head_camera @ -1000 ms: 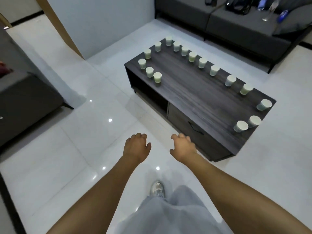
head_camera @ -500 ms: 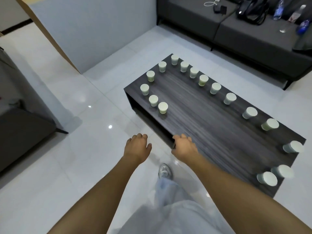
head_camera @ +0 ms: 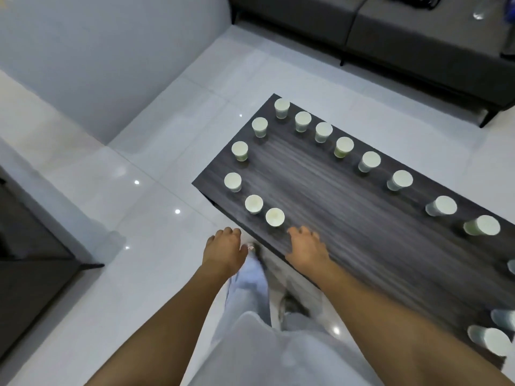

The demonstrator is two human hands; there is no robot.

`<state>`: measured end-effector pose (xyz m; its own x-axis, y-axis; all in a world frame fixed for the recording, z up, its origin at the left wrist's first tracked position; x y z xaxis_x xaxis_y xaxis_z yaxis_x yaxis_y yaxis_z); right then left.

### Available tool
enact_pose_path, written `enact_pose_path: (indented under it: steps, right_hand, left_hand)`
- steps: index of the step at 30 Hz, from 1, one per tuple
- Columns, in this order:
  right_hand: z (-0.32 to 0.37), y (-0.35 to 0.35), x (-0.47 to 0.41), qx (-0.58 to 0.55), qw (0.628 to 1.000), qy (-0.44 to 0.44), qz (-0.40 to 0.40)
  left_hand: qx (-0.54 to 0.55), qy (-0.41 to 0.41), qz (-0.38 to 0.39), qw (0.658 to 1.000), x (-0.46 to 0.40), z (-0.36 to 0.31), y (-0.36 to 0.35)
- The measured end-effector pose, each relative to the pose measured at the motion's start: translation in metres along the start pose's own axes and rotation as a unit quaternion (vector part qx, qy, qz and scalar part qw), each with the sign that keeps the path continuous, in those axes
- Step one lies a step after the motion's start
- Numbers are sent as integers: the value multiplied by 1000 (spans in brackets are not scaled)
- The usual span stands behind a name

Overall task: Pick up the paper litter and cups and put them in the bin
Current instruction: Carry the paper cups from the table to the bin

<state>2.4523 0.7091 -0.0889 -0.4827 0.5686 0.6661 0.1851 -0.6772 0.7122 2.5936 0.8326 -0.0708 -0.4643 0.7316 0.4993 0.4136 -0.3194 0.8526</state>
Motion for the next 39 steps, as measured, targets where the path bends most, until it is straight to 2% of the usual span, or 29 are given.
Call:
enact_pose_path:
  steps: [5, 11, 17, 21, 31, 39]
  right_hand:
    - [22, 10, -53, -46, 996, -68, 25]
    - [43, 11, -119, -115, 985, -129, 26]
    - [39, -20, -180, -124, 980, -157, 18]
    - [35, -46, -214, -121, 977, -176, 13]
    - [37, -100, -259, -92, 984, -144, 45]
    - [27, -95, -246, -117, 983, -139, 12]
  left_hand:
    - [-30, -48, 65, 996, -74, 20, 18]
    - [-75, -114, 103, 985, -165, 38, 27]
    - [-80, -167, 142, 972, -229, 27, -8]
    - [-107, -205, 122, 965, -263, 21, -47]
    - [-195, -217, 151, 945, -294, 28, -126]
    - [-179, -234, 126, 947, -285, 24, -118]
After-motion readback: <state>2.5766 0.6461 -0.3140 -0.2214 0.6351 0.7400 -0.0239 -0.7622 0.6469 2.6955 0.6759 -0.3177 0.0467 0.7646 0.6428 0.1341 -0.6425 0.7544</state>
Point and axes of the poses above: each hand's wrist, its own x-axis away from the middle knuckle, its own y-axis out of the back of the hand, z = x × y, the point moved 2 cm from there along -x, towards the middle knuckle, and after that the axes turned 4 degrees about -y, right-handed, at the moved point
